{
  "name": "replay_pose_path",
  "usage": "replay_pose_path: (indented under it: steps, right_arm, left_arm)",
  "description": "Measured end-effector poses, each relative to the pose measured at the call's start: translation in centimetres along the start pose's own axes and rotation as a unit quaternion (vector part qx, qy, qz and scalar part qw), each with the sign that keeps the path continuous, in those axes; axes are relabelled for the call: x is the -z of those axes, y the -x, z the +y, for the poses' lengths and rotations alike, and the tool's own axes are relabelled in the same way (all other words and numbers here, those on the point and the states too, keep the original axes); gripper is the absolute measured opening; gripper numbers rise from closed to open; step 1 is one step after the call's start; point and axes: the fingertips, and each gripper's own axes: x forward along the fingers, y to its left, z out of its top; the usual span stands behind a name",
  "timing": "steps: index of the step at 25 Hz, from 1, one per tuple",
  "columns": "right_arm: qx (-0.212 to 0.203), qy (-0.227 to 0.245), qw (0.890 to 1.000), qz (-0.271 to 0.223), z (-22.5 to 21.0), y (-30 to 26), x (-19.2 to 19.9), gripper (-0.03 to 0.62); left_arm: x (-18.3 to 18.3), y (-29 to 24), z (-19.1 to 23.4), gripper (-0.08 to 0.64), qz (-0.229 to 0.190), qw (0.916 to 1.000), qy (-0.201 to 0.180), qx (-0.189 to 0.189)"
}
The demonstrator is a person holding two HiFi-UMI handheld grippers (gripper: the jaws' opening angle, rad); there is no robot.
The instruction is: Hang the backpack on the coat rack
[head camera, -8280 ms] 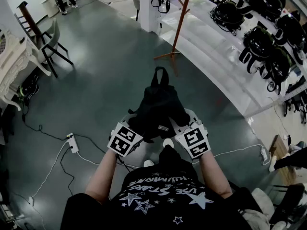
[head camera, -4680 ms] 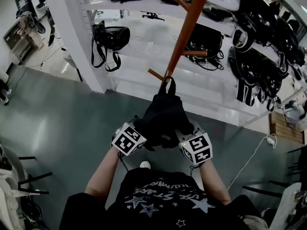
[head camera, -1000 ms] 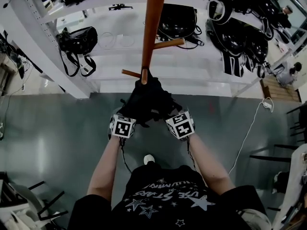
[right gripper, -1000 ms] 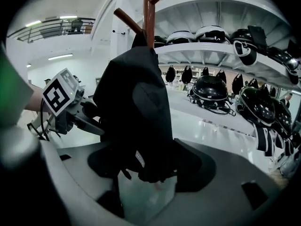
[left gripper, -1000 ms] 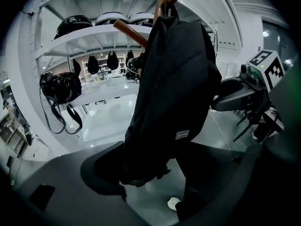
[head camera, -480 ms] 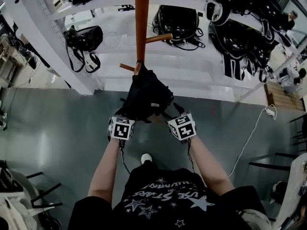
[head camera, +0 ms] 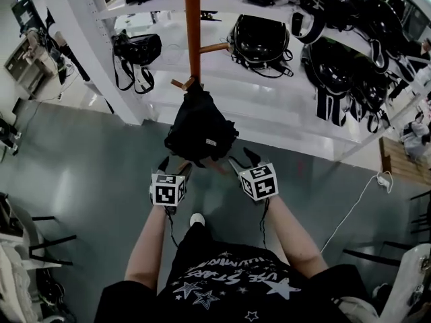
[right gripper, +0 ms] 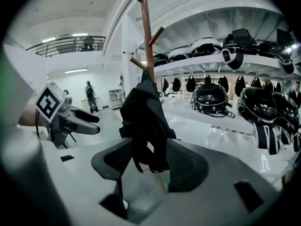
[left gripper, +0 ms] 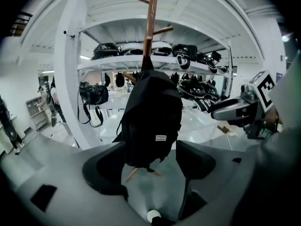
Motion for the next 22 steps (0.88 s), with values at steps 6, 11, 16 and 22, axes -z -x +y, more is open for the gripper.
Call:
replay_pose_path:
  steps: [6,11,16,22]
  right_arm:
    - [-0.021,-0.005,0.999,-0.027,-0.1,5.3,0.9,0.145]
    - [-0.045,-0.001,0.998,-0.049,0.4,10.5,1.6,0.03]
    - [-0.078,-0.015,0.995,-0.061,0.6,15.7,3.7,0.011]
    - [-0.103,-0.019,0.992,-0.066,1.5,19.2,6.2,0.011]
  left_arm:
    - [1.1,4.7,-5.4,0.347,-0.026,0.9988,0.037,-0.021]
    - [3.1,9.0,-10.2,0.175,-0.032,0.9973,0.058,-0.03]
    - [5.6,12.6,-15.7,0.041,-0.065,0.9946,0.077,-0.024]
    - [8.8,15.3,-20.8,0.021,-0.06,0.9939,0.084,-0.039]
